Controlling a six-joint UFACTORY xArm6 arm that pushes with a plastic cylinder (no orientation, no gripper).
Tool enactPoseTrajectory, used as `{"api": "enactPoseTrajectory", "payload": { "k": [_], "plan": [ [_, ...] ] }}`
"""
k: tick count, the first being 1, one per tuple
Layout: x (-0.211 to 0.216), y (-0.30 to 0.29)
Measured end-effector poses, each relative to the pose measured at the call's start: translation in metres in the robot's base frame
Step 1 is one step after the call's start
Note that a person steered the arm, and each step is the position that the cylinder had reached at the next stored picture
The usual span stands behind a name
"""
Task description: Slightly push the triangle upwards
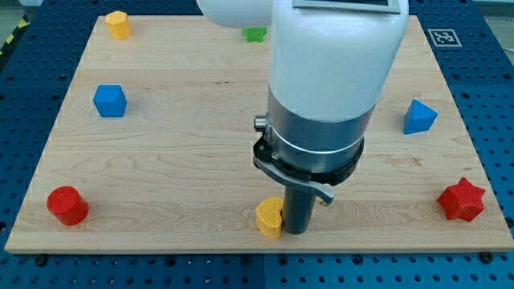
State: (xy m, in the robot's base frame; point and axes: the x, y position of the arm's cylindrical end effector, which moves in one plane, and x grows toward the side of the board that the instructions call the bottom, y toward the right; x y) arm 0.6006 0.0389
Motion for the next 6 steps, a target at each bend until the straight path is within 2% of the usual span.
{"api": "enactPoseTrajectory", "payload": {
  "k": [1, 2, 3, 4, 6],
  "plan": [
    [-0.002, 0.010],
    [-0.032, 0.071],
    [-0.087, 0.150],
    [-0.130, 0.183],
    [-0.152, 0.183]
  ]
}}
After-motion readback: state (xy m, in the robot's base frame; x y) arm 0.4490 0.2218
